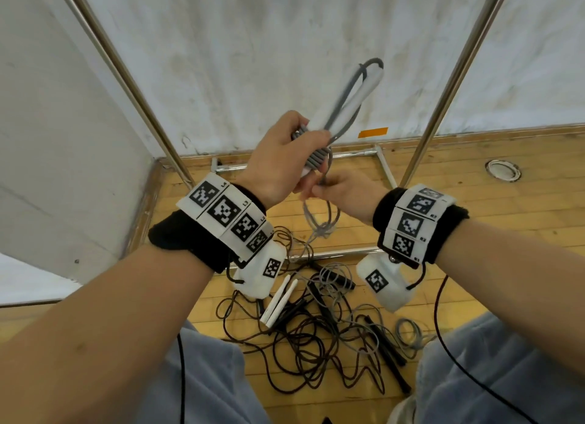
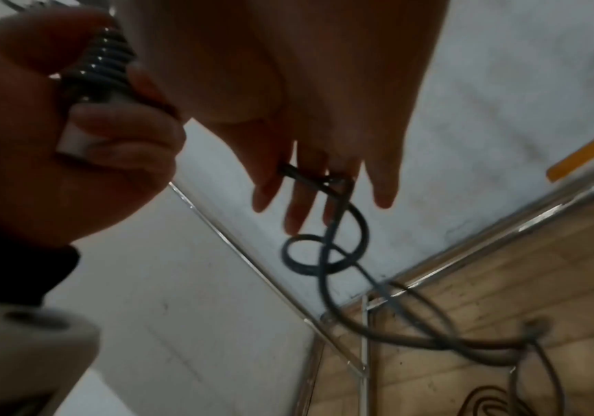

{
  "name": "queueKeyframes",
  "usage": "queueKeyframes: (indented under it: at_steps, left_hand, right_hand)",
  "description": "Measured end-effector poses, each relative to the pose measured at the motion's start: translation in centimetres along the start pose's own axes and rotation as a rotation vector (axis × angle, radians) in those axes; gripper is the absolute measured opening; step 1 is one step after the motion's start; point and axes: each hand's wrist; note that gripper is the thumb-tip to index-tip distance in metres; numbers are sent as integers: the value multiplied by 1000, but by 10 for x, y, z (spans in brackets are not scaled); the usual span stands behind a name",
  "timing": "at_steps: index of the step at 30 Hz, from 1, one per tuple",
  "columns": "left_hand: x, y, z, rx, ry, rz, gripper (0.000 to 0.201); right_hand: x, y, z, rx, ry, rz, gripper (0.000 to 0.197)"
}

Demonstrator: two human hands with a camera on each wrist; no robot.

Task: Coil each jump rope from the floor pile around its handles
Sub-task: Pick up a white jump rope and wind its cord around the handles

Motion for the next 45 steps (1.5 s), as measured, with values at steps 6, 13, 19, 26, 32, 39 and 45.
queueKeyframes:
  at_steps: [6, 13, 19, 26, 32, 39, 45]
  left_hand:
    - [-27, -8, -3, 69, -29, -215, 20]
    - [-59, -19, 19, 151, -628, -306, 23]
    - [-67, -23, 40, 71, -974, -161, 32]
    - [-54, -25, 55, -53, -1227, 62, 24]
    - [-31, -17, 64, 36, -1299, 163, 22]
    - [-2, -7, 64, 132, -1355, 252, 23]
    - [-1, 0, 59, 189, -1277, 256, 21]
  right_hand:
    - [1, 4, 1, 50, -480, 44, 18]
    - [-3, 9, 11, -9, -376, -15, 25]
    - [-9, 16, 18, -112, 267, -44, 38]
    - [-20, 25, 26, -187, 620, 0, 34]
    - [-33, 27, 30, -278, 643, -219, 31]
    - [-45, 19, 25, -316, 693, -326, 36]
    - [-64, 12, 19, -213, 735, -359, 46]
Point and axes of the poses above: each hand's wrist, its own y-axis away from the middle knuckle, its own x-axis out of the palm, z = x × y, and after that the axes turned 1 degree about x, right-handed
